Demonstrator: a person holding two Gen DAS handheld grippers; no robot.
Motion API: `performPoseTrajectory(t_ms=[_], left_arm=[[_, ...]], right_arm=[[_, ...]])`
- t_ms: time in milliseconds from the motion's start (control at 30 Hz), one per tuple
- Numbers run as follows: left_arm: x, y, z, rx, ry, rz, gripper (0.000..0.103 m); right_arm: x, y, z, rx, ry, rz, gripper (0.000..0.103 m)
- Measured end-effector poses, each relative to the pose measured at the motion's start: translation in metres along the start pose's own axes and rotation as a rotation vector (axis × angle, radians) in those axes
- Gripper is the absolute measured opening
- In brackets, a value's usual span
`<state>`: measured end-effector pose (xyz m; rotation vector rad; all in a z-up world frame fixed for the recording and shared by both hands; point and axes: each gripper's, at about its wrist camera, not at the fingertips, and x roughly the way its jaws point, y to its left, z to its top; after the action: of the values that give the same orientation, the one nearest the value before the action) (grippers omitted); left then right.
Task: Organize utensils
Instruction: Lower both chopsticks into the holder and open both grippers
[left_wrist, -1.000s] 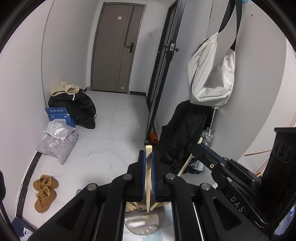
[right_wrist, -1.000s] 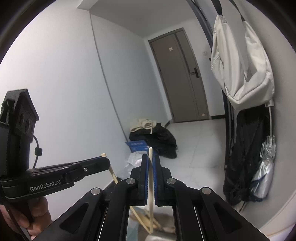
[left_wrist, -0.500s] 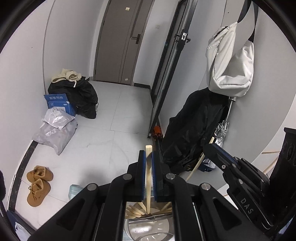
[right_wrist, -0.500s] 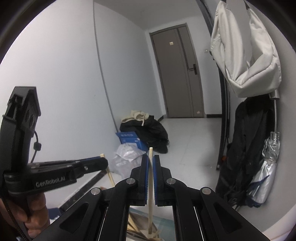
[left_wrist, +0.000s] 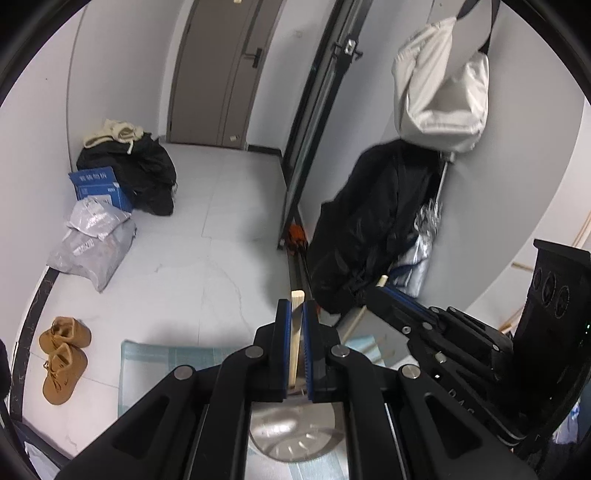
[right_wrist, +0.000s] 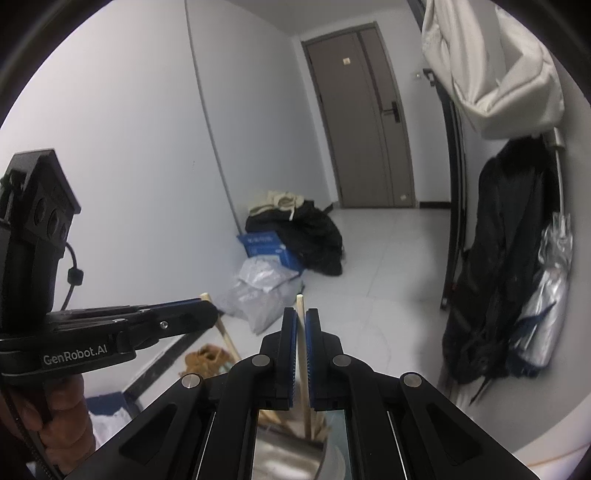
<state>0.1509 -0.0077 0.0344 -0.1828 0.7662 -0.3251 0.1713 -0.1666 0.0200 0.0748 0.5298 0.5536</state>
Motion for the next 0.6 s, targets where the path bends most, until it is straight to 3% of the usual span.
performPoseTrajectory(t_ms=[267,367,433,500,600], left_arm=[[0.006,0.003,-0.019,-0.004,0.088,-0.002,0.004],[0.001,0.006,-0.022,-0.031,0.109,-0.006,0.015],[-0.013,0.005,-0.024,-0.046,0.071,0.001,0.034],[-0.027,0.001,-0.027,-0.05,0.027,0.025,0.05],[-0.043,-0.006,-0.029,-0.042,-0.021,0.063,0.054]], right_arm=[[-0.001,-0.004,-0.032,0.061,0.094,0.019,0.007],[-0.01,-0.004,-0.042,0.083,0.107,0.019,0.007],[-0.021,-0.002,-0.047,0.101,0.093,0.01,0.01],[-0.034,-0.001,-0.05,0.12,0.068,0.005,0.019],[-0.058,0.004,-0.051,0.122,0.025,-0.026,0.035]])
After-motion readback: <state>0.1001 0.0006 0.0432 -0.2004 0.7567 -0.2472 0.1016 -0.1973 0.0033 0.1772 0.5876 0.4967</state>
